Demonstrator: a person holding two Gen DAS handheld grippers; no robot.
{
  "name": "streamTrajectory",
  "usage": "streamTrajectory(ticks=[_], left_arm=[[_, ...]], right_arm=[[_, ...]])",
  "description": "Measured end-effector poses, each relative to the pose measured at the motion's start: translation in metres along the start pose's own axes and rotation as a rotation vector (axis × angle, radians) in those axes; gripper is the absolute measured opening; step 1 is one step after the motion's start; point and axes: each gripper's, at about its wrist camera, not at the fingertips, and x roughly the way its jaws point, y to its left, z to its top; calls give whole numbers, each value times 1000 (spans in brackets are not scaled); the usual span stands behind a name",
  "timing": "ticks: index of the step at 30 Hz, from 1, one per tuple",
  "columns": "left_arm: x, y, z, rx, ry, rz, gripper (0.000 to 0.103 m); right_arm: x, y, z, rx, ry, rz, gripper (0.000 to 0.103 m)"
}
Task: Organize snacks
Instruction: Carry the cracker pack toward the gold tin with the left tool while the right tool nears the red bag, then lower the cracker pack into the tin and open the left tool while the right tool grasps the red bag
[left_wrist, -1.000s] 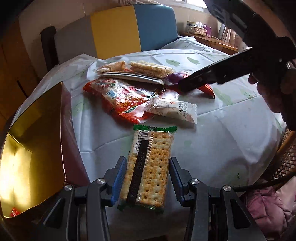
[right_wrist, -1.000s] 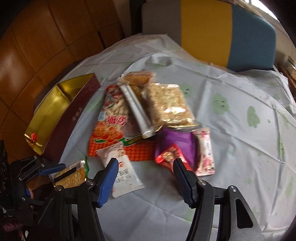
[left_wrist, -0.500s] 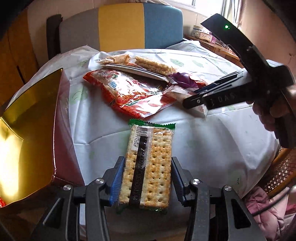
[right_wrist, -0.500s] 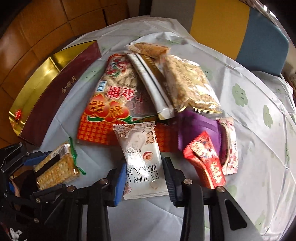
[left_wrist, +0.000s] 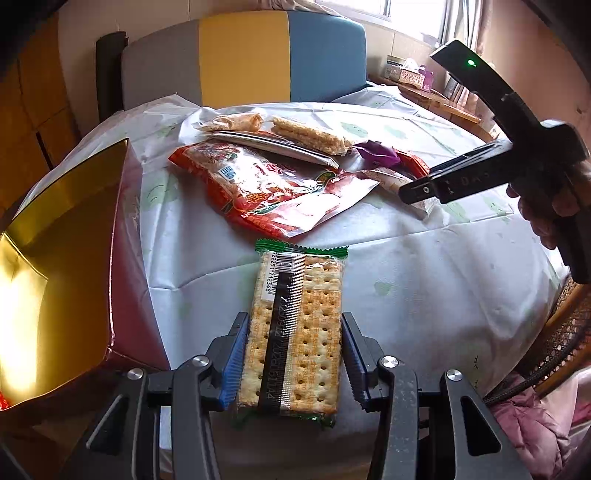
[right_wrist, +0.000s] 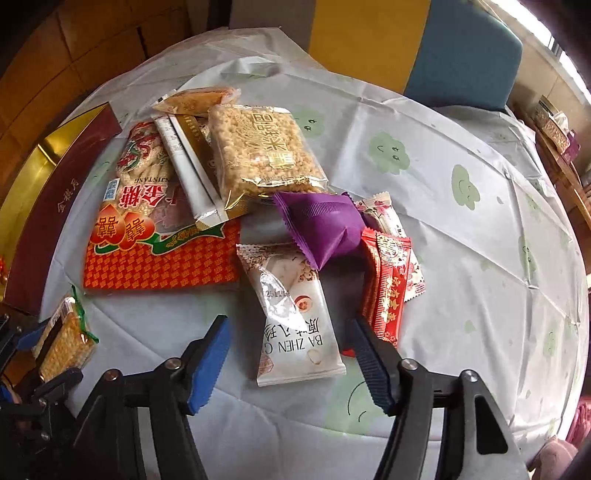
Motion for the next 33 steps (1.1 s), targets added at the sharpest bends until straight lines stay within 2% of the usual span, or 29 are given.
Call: streamTrajectory(ticks=[1, 6, 10, 13, 17, 24, 28, 33], left_arm=[[-2, -1, -1, 2, -8, -2, 48], [-12, 0, -1, -4, -38, 0, 48], [-32, 6, 6, -31, -90, -8, 48], [-47, 15, 10, -55, -122, -8, 48], [-64, 31, 13, -109, -154, 4, 48], [-90, 80, 14, -248, -195, 65, 48], [-96, 116, 12, -340, -202, 142, 48], [-91, 162, 10, -486, -168, 230, 48]], right_arm=[[6, 12, 2, -6, -6, -17, 68], [-19, 13, -9, 25, -70, -11, 68], [-28, 14, -1, 61, -131, 54, 67], [-29, 22, 5, 52, -140, 82, 58], [-27, 37, 12, 43, -142, 107, 57], [-8, 73, 29, 17, -131, 168, 57], [4, 95, 44, 33, -134, 208, 57], [27, 120, 69, 43, -113, 185, 60]])
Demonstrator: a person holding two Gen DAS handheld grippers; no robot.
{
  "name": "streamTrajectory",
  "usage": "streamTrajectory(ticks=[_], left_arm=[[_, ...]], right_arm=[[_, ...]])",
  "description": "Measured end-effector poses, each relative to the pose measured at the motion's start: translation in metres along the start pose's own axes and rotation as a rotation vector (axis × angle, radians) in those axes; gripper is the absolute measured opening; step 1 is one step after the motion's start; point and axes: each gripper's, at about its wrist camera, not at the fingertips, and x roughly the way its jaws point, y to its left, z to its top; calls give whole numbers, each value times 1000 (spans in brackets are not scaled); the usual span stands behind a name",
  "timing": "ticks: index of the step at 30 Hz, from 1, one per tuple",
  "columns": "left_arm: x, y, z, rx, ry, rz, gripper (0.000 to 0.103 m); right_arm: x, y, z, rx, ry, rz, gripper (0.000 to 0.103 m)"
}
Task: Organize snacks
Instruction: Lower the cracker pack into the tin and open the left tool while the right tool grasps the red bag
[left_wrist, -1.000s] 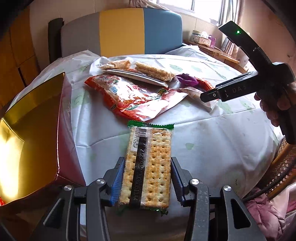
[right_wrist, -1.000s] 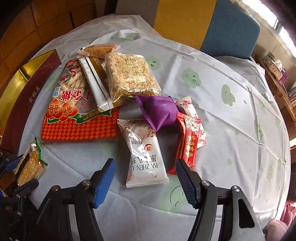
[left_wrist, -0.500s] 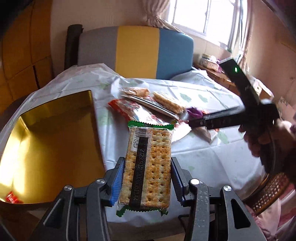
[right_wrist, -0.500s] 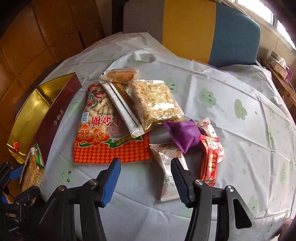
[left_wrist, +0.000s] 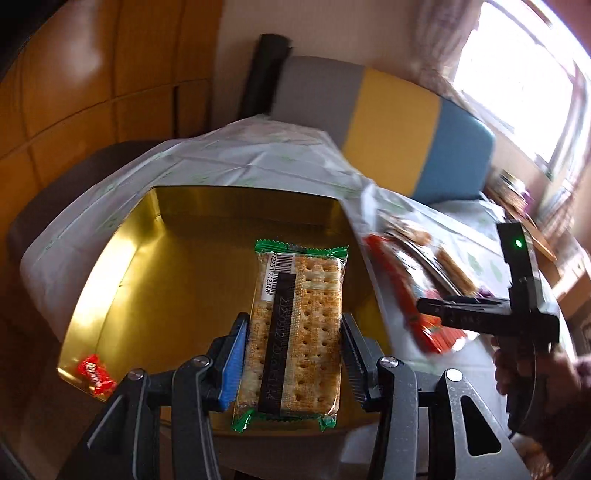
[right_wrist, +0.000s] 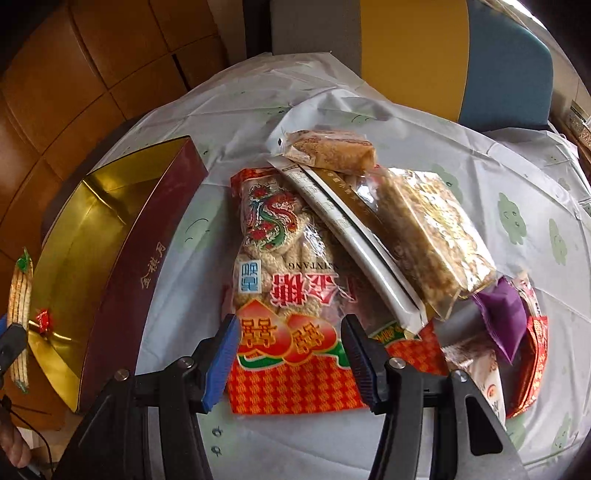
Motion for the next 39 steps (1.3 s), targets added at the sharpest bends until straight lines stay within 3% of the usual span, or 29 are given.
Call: streamTrajectory(ticks=[4, 8, 13, 19, 21, 24, 29, 39], left_arm=[[13, 13, 11, -29, -11, 64, 48], [34, 20, 12, -60, 31, 113, 49], [46, 26, 5, -86, 70, 134, 51], [45, 22, -6, -86, 88, 147, 51], [42, 18, -11, -70, 87, 152, 51], [39, 14, -16, -70, 100, 126, 52], [31, 5, -21, -50, 106, 101, 52], [15, -5, -25, -22, 76, 101, 55]], right_arm=[[17, 11, 18, -9, -14, -43, 70], [29, 18, 29, -29, -9, -101, 78], [37, 17, 28, -52, -25, -143, 78], [32, 19, 28, -90, -16, -137, 62], [28, 17, 28, -76, -20, -128, 47], [21, 11, 30, -30, -25, -93, 37], [11, -1, 25, 82, 0, 62, 33], [1, -24, -3, 478, -10, 644, 29]])
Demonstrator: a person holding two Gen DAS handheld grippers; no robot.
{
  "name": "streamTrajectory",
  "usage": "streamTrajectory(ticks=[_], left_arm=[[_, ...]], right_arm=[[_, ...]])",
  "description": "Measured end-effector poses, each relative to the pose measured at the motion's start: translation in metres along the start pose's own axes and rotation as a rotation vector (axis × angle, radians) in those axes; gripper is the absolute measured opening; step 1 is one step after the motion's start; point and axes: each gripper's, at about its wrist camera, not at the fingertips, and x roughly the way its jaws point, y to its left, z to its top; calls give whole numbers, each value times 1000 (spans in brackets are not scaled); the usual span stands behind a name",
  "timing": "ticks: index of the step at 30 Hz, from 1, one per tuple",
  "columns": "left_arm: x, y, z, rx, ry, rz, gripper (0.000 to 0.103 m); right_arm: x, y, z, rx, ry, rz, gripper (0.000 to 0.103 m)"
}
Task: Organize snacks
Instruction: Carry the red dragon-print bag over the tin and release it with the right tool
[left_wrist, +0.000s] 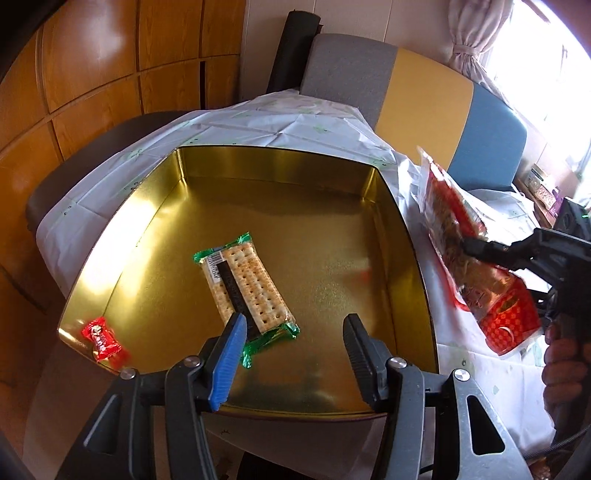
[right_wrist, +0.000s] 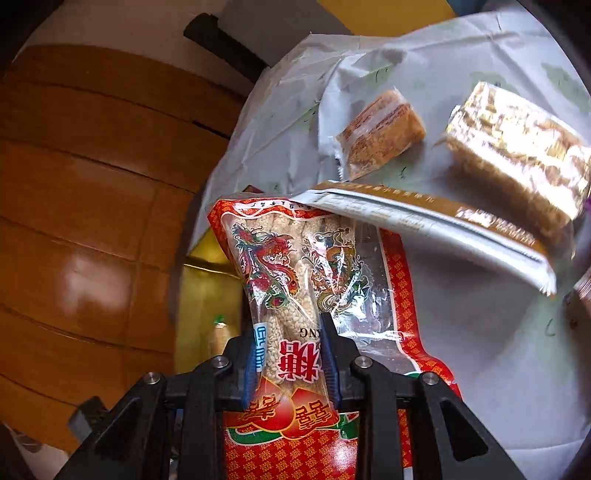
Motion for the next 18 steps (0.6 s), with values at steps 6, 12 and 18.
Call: streamTrajectory(ticks=[6, 12, 18], left_arm=[[-5, 4, -2, -1, -17, 28, 55], [-8, 15, -3, -40, -27, 48, 55], [-8, 25, -1, -70, -30, 53, 55]], right_arm=[[-2, 26, -10, -36, -21, 38, 29], [-3, 61, -16, -116, -32, 34, 29], [12, 90, -17, -160, -11, 22, 29]])
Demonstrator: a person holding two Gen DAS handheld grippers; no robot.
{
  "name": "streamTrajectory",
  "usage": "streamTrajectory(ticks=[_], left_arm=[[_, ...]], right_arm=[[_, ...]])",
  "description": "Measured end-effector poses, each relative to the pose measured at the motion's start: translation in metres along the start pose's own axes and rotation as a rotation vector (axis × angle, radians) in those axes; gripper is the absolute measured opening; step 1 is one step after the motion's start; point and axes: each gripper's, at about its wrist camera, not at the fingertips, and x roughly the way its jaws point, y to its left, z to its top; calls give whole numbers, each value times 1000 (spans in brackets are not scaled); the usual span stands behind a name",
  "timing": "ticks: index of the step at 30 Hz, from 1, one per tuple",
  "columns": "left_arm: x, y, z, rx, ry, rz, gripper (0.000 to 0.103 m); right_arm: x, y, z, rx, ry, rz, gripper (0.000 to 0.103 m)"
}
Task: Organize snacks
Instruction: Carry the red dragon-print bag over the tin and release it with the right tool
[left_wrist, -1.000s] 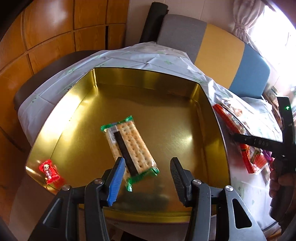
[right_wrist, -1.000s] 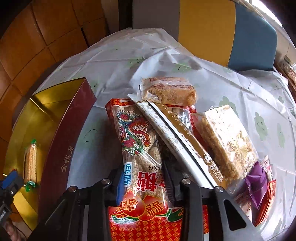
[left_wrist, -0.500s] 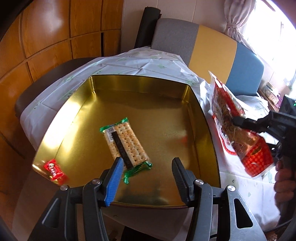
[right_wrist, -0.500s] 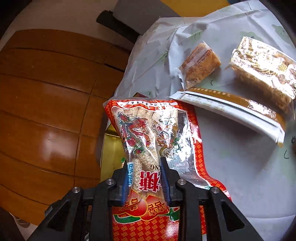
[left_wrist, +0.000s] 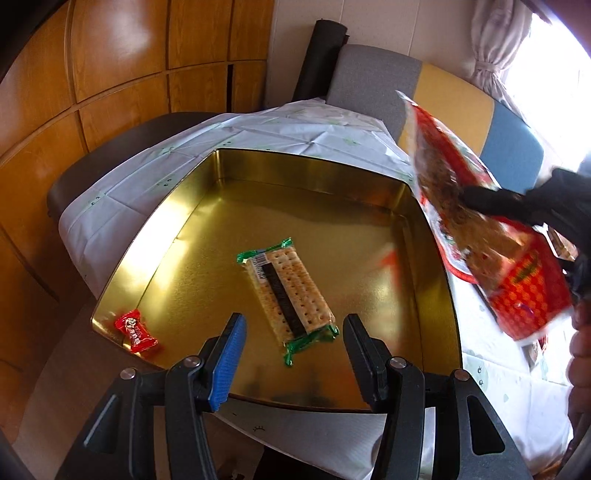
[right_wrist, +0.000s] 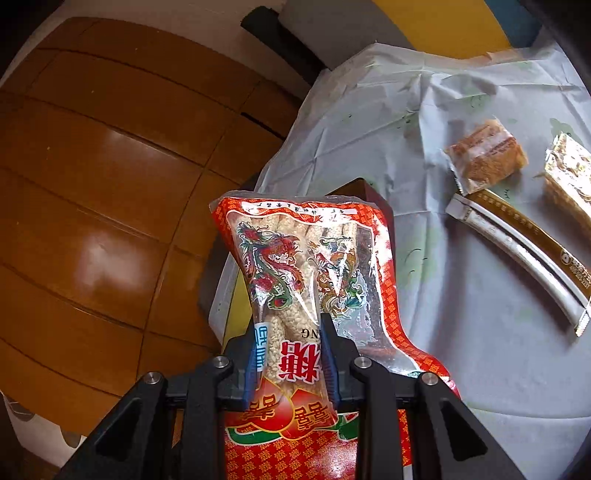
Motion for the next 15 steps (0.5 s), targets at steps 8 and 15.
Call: streamTrajectory(ticks=[8, 15], left_arm=[[-1, 10, 2, -32, -2, 4, 55], [3, 13, 3, -41, -1, 5, 55]], right_arm=[[42, 24, 14, 17, -6, -29, 30], [62, 23, 5, -14, 12, -97, 43]])
